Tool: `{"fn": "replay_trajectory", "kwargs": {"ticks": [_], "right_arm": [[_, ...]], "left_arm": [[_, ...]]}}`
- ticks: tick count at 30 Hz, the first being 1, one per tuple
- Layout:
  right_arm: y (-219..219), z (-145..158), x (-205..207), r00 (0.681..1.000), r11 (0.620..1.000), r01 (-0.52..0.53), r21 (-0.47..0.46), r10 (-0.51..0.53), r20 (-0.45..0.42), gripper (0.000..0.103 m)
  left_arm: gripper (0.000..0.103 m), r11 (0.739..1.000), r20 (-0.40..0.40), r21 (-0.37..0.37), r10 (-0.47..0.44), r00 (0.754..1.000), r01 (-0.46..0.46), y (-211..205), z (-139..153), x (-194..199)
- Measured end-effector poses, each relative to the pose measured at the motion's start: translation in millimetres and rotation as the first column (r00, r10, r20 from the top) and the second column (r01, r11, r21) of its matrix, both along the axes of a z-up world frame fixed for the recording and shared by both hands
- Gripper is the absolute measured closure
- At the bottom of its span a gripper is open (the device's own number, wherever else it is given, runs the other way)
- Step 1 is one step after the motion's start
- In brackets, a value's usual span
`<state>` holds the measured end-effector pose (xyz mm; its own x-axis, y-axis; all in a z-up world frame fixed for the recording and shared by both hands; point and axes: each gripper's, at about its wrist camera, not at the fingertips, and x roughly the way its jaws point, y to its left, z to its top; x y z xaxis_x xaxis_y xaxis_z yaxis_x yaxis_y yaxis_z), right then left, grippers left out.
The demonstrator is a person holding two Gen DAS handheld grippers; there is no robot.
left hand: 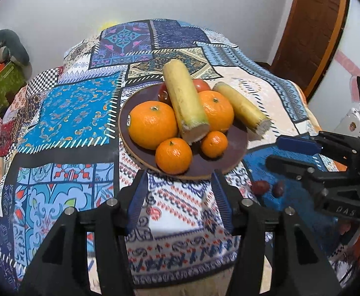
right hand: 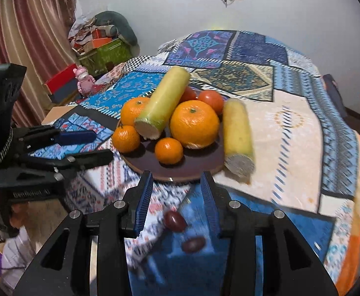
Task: Organize fruits
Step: 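Grasp a dark red plum with the right gripper while the left gripper grasps another plum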
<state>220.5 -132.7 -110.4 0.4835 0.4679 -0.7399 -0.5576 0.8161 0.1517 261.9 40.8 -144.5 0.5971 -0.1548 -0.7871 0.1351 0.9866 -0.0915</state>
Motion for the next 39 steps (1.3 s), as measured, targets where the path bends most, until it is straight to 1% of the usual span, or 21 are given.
{"fn": "replay_trajectory", "kwargs": {"ticks": [4,9,13,18,20,22,24,26,29,33,39], "right_arm": [[-15.2,-5.2,-13.1,1.0,1.0,0.023,-0.001,-0.023,-0.009,0.065],[-29.1,-20.2,-23.1,0.998,0.999,0.044,-0.012,-0.044,-0.046,0.065],[-36.5,-29.2,-26.0,0.995,0.998,0.057,0.003,-0.056,-0.08,0.065],[-33.0,-36.7,-21.7,0.992,0.999,0.042,0.029,-0.038,-0.116,0.065],[-27.8,-39.8,-19.5,0.993,0.999,0.037,0.015,-0.035,-0.11,0.066],[-24.7,-43.7,-17.6,0.993,0.999,0.033,-0.002,-0.033,-0.11,0.069],[-22.9,-47.1,-15.4,0.995,0.999,0.035,-0.018,-0.036,-0.097,0.075],[-23.7,-46.1,-14.4,0.996,0.999,0.03,-0.012,-0.031,-0.088,0.081],[-28.4,-45.1,-15.7,0.997,0.999,0.034,-0.005,-0.034,-0.07,0.081],[-39.3,-41.4,-15.9,0.997,0.999,0.047,0.011,-0.046,-0.067,0.081],[-57.4,-32.0,-14.8,0.996,0.997,0.075,0.031,-0.073,-0.051,0.081]], "left_arm": [[0.05,1.0,0.009,-0.007,-0.01,1.0,0.01,-4.8,2.3,-14.1],[0.05,0.999,-0.021,-0.038,-0.036,0.999,0.035,-16.0,-6.6,-26.7],[0.05,0.998,-0.039,-0.034,-0.05,0.998,0.049,-27.3,-15.1,-29.7],[0.05,0.995,-0.068,-0.046,-0.089,0.994,0.086,-42.7,-24.2,-25.1],[0.05,0.994,-0.069,-0.046,-0.097,0.993,0.094,-47.7,-25.5,-22.9],[0.05,0.993,-0.07,-0.054,-0.106,0.992,0.102,-52.6,-26.3,-20.3],[0.05,0.992,-0.075,-0.058,-0.116,0.99,0.112,-56.2,-27.1,-17.8],[0.05,0.991,-0.077,-0.054,-0.125,0.989,0.121,-60.7,-27.6,-14.7],[0.051,0.99,-0.087,-0.055,-0.135,0.987,0.13,-66.7,-30.4,-8.7],[0.051,0.987,-0.119,-0.075,-0.151,0.981,0.143,-77.4,-36.5,2.7],[0.055,0.984,-0.131,-0.034,-0.177,0.976,0.174,-97.1,-42.1,14.0]]}}
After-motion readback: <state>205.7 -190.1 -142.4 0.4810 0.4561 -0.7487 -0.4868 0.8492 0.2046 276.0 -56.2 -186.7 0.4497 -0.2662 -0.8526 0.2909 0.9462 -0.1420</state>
